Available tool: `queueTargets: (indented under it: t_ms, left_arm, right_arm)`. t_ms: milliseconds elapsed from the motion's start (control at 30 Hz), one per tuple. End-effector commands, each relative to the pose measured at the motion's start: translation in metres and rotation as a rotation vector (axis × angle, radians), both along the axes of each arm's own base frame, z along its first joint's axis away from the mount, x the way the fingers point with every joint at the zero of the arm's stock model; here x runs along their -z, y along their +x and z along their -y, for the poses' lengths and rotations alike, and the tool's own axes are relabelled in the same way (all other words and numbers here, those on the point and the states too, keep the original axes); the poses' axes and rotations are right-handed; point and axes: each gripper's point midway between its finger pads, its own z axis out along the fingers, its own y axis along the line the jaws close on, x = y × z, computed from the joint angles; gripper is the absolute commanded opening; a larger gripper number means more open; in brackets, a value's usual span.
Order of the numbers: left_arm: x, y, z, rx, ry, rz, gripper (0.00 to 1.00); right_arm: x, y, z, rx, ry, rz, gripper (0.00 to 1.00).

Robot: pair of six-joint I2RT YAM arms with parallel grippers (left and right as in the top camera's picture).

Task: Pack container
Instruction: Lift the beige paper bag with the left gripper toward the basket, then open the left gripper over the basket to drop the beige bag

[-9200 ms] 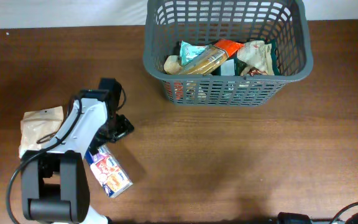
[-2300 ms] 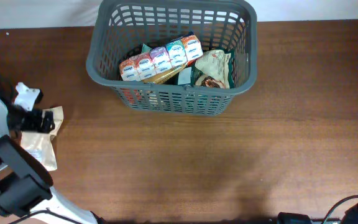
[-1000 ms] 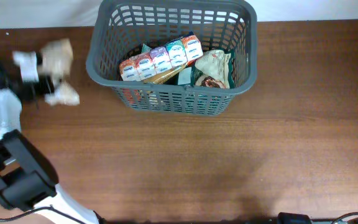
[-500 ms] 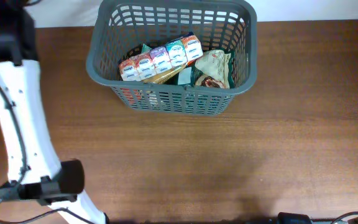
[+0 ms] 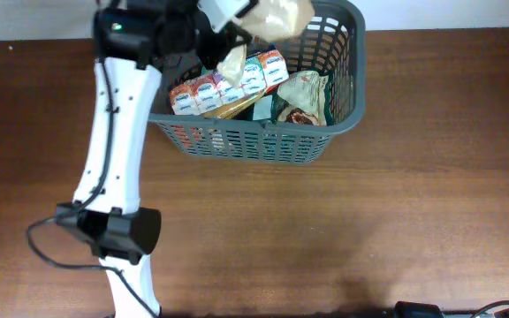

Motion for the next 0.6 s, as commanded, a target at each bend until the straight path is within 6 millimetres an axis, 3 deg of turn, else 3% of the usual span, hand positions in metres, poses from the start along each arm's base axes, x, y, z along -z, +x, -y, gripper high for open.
queueTargets:
  t_ms: [0, 133, 267, 300, 333, 367, 433, 567]
  left_arm:
    - [0.043, 0.019, -0.030, -0.048, 0.235, 0.012, 0.01]
    - [0.096, 0.027, -0.059, -0.102, 0.398, -0.096, 0.02]
    - [0.138, 0.026, -0.071, -0.094, 0.429, -0.204, 0.02]
    - [0.149, 0.025, -0.074, -0.095, 0.433, -0.231, 0.10]
    - [0.160, 0.024, -0.075, -0.090, 0.435, -0.259, 0.52]
    - [0.164, 0.023, -0.074, -0.085, 0.433, -0.272, 0.63]
    - [0.176, 0.019, -0.070, -0.066, 0.416, -0.301, 1.00]
    - [0.181, 0.016, -0.058, -0.030, 0.358, -0.319, 0.99]
  right_arm:
    - [0.000, -0.001, 0.001, 0.008, -0.005, 0.005, 0.99]
    - [0.000, -0.001, 0.001, 0.008, -0.005, 0.005, 0.99]
    - [0.000, -0.001, 0.001, 0.008, -0.005, 0.005, 0.99]
    - [0.000, -0.001, 0.001, 0.008, -0.005, 0.005, 0.99]
    - [0.000, -0.001, 0.001, 0.007, -0.004, 0.005, 0.99]
    - [0.000, -0.001, 0.001, 0.008, -0.005, 0.005, 0.99]
    - [0.000, -0.001, 0.001, 0.007, -0.004, 0.005, 0.99]
    - [0.000, 0.000, 0.001, 0.004, -0.003, 0.010, 0.99]
